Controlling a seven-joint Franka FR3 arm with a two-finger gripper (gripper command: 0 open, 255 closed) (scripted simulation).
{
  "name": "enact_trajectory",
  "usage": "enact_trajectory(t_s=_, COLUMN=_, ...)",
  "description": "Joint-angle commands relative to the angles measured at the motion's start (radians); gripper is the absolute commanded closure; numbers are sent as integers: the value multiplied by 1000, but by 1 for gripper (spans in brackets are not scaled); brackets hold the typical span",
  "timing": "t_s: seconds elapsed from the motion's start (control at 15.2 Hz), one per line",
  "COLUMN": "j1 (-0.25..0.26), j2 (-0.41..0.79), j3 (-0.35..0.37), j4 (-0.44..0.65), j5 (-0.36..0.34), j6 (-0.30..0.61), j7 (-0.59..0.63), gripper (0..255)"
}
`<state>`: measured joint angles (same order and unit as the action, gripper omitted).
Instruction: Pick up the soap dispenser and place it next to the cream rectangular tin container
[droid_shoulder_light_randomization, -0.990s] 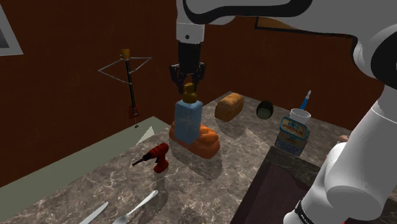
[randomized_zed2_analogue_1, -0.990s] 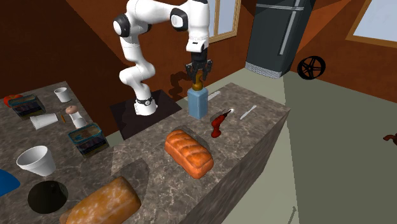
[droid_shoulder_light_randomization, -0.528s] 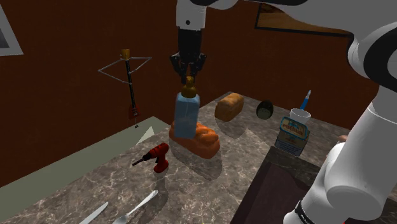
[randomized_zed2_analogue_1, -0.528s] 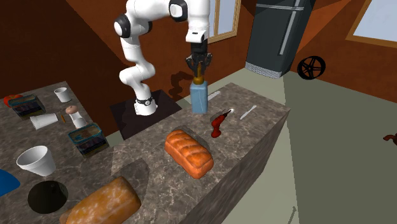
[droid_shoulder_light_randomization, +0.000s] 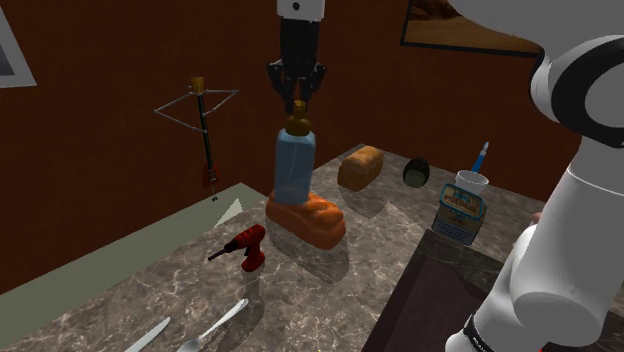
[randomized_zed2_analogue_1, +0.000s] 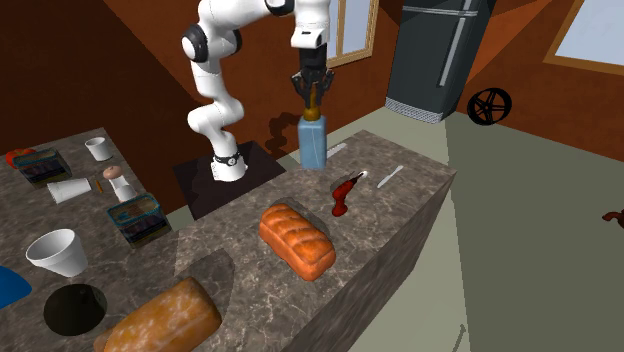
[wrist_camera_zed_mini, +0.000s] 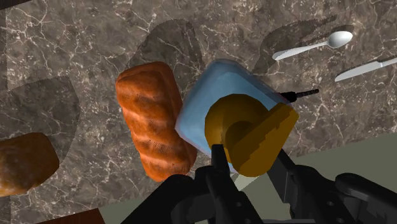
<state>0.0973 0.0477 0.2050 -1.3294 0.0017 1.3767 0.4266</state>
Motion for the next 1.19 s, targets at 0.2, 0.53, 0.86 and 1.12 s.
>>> enact_trajectory(t_s=0.2, j1=8, j2=49, j3=5, j4=138, j5=-11, j6=-90, j7=10, gripper=255)
enact_trajectory(t_s=0.53, j1=21, j2=121, j3=12, j4=314, j5=-29, j6=-195, j7=19, gripper=255)
enact_trajectory(t_s=0.86, j1=-31, j2=15, j3=-17, j4=188, j5=-2, j6=-173, j7=-48, gripper=255)
enact_trajectory(t_s=1.12, j1=-85, j2=-127, j3=-69, j4=-4, j5=22, j6=-122, j7=-146, gripper=255)
